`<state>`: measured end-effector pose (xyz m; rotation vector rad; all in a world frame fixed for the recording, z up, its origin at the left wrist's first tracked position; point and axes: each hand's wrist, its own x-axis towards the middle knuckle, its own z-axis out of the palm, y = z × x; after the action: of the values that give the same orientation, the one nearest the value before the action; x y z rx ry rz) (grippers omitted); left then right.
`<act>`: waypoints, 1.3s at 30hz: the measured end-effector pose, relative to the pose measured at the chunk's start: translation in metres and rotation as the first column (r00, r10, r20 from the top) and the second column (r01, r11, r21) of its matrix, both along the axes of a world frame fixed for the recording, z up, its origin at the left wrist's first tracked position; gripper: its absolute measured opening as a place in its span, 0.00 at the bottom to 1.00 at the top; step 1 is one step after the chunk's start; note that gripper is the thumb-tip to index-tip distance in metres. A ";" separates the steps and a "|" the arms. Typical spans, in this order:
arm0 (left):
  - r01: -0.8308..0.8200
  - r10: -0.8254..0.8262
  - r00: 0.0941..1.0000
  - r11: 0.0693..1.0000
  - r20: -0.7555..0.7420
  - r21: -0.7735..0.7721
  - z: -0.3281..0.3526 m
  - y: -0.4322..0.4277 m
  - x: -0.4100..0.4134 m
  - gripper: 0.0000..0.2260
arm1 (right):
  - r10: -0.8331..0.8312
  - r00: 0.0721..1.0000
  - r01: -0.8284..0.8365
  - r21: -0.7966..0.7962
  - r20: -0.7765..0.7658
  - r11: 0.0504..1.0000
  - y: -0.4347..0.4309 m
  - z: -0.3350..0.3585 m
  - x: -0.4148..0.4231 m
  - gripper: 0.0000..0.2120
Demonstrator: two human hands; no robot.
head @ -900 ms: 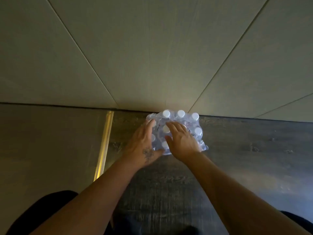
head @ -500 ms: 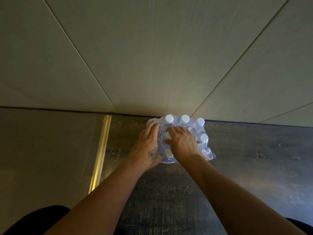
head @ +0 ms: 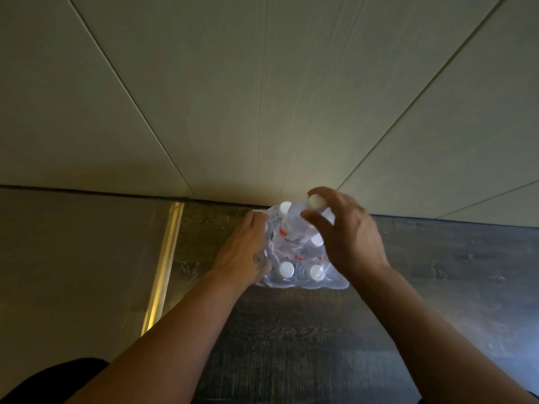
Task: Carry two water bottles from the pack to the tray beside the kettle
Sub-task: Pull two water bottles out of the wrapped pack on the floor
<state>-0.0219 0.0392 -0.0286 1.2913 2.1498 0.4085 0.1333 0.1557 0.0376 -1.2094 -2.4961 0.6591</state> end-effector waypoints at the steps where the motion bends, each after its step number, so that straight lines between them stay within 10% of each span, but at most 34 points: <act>1: 0.001 -0.001 1.000 1.000 -0.008 0.003 -0.001 0.000 -0.001 0.38 | -0.039 0.998 0.039 0.001 -0.047 0.999 0.004 0.007 0.002 0.14; 9: 0.027 -0.030 0.991 0.999 0.133 0.027 0.013 0.014 0.009 0.55 | -0.147 0.953 0.121 -0.110 -0.265 0.986 0.024 0.039 0.004 0.12; 21: -0.186 0.087 0.888 0.966 0.451 0.180 0.023 0.021 0.011 0.38 | -0.113 0.893 0.049 -0.155 -0.436 0.987 0.025 0.057 -0.006 0.13; 26: -0.319 0.185 0.824 0.933 0.535 0.169 0.027 0.019 0.006 0.34 | -0.003 0.983 -0.036 -0.205 -0.185 0.978 0.038 0.025 0.010 0.25; 31: -0.415 0.242 0.758 0.896 0.606 0.160 0.039 0.024 0.003 0.45 | 0.201 0.925 -0.117 -0.262 0.323 0.958 0.038 -0.021 0.017 0.16; 39: -0.425 0.257 0.753 0.893 0.606 0.150 0.039 0.024 0.002 0.43 | 0.236 0.886 -0.178 -0.177 0.399 0.968 0.019 -0.071 0.021 0.25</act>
<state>-0.0195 0.0629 0.0108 0.7425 1.8240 1.1423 0.1547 0.1746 -0.0338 -1.2501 -3.0156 0.6914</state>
